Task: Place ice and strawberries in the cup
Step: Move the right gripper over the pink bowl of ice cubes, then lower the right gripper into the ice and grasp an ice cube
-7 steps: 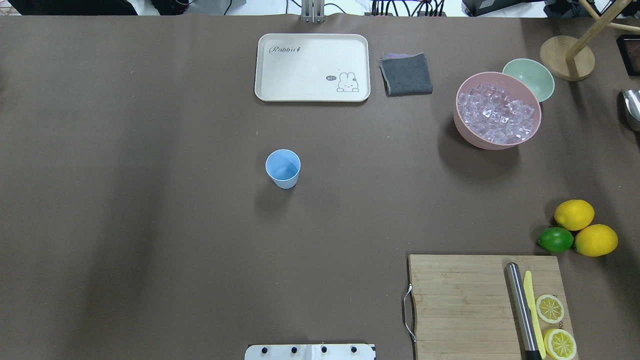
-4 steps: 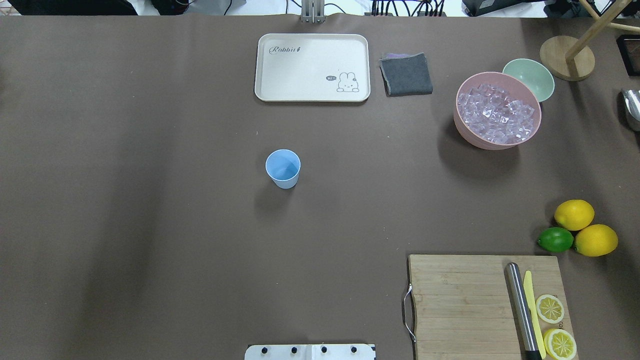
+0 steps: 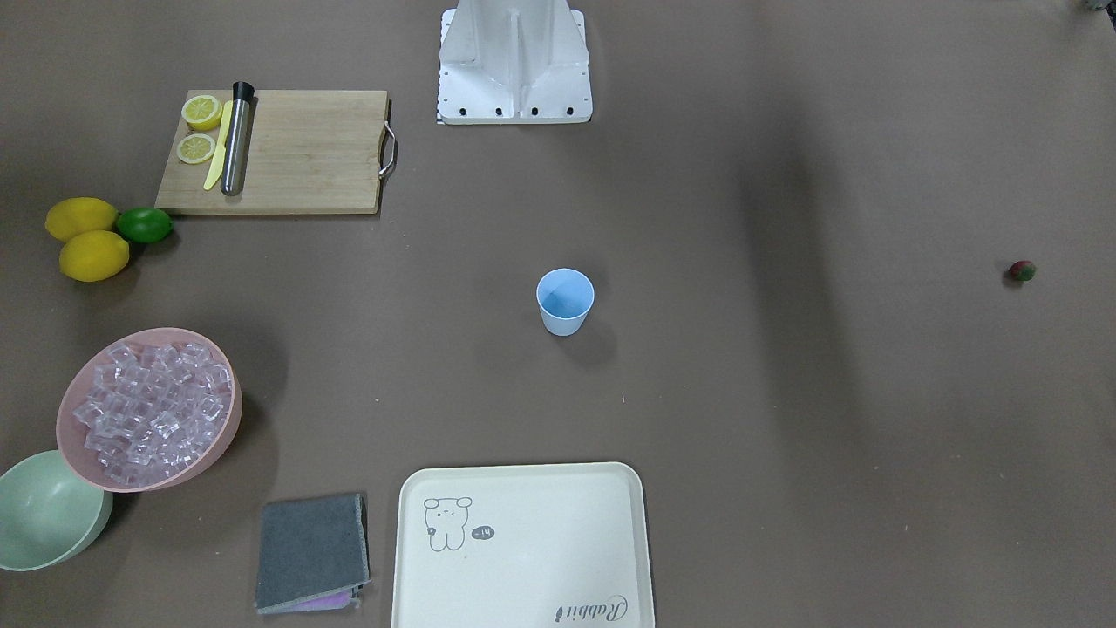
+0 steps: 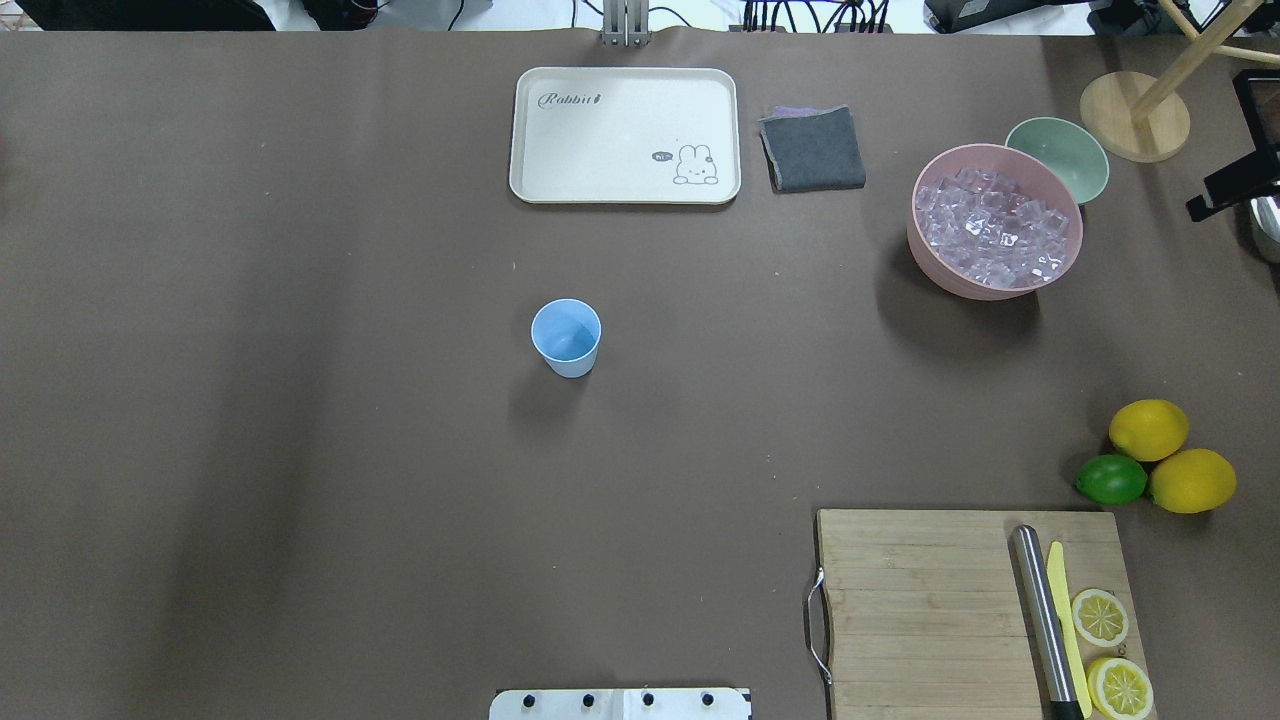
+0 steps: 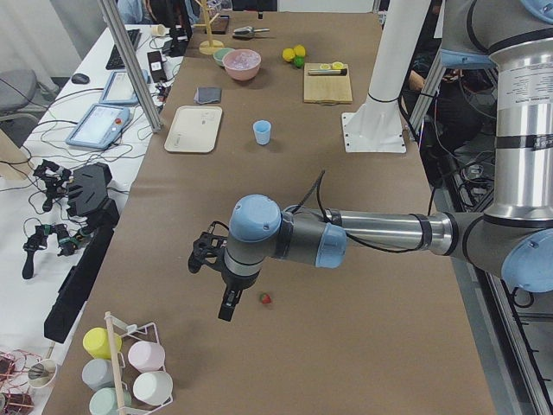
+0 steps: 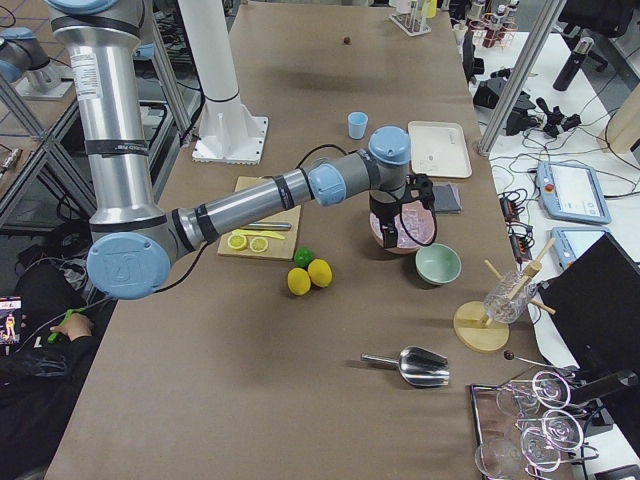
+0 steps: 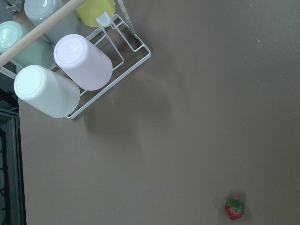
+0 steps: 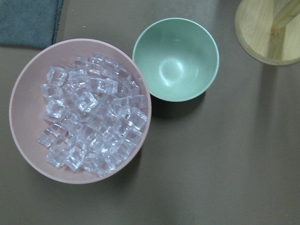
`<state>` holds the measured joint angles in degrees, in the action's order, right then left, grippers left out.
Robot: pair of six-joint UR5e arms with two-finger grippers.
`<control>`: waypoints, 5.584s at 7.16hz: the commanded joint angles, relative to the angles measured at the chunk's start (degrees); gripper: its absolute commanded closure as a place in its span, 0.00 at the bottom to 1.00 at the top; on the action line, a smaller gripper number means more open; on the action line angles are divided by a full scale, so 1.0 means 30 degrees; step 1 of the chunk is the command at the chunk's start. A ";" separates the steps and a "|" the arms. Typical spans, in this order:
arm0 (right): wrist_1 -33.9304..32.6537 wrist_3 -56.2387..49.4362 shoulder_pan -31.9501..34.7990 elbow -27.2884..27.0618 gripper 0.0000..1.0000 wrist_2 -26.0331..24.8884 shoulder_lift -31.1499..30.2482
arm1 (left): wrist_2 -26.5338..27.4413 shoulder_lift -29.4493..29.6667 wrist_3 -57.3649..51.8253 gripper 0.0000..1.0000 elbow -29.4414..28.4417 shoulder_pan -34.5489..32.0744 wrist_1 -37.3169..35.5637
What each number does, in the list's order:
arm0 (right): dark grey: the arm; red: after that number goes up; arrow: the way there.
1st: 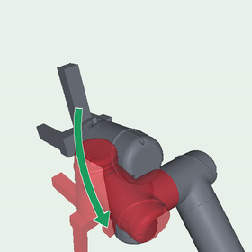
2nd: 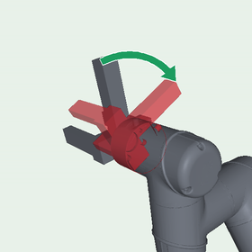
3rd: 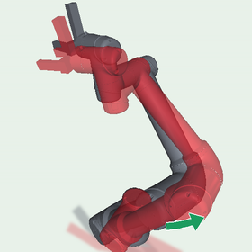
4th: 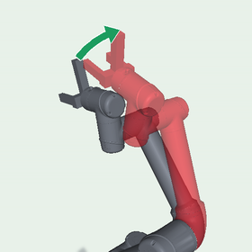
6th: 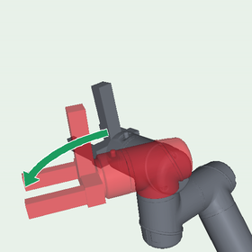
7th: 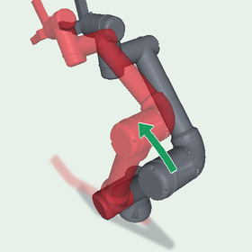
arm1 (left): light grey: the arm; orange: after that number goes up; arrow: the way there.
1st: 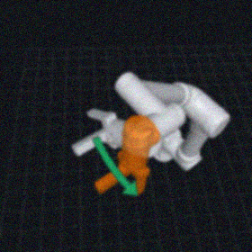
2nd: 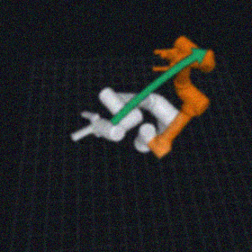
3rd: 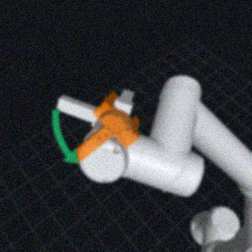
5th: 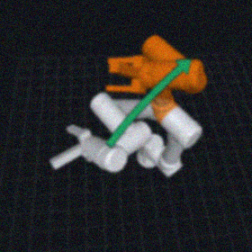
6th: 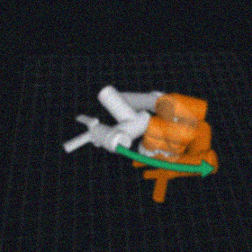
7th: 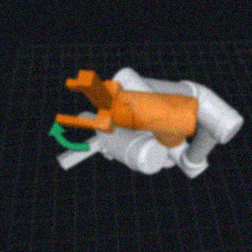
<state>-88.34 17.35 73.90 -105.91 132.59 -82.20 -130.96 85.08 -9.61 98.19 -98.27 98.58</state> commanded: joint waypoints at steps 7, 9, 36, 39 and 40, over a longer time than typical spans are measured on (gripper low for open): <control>0.3333 0.0427 -0.3451 0.6728 0.05 -0.2274 0.5602 | 0.0000 0.0700 -0.0049 0.02 -0.0852 0.0002 0.0012; 0.3901 0.0456 -0.4036 0.7206 0.09 -0.2274 0.5604 | 0.0000 0.1082 -0.0049 0.02 -0.1146 0.0002 0.0012; 0.3813 0.0163 -0.5123 0.9402 0.43 -0.3036 0.6451 | -0.0029 0.1493 -0.0049 0.02 -0.1440 0.0002 0.0071; 0.3901 0.0134 -0.5065 0.9434 1.00 -0.2977 0.6541 | 0.0000 0.1522 -0.0049 0.02 -0.1528 0.0002 0.0071; 0.3785 0.0105 -0.4861 0.9404 1.00 -0.2861 0.6541 | 0.0000 0.1522 -0.0049 0.02 -0.1528 0.0002 0.0071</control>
<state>-76.76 17.79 58.80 -77.61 123.71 -62.61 -130.98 89.63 -9.76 93.66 -98.26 98.79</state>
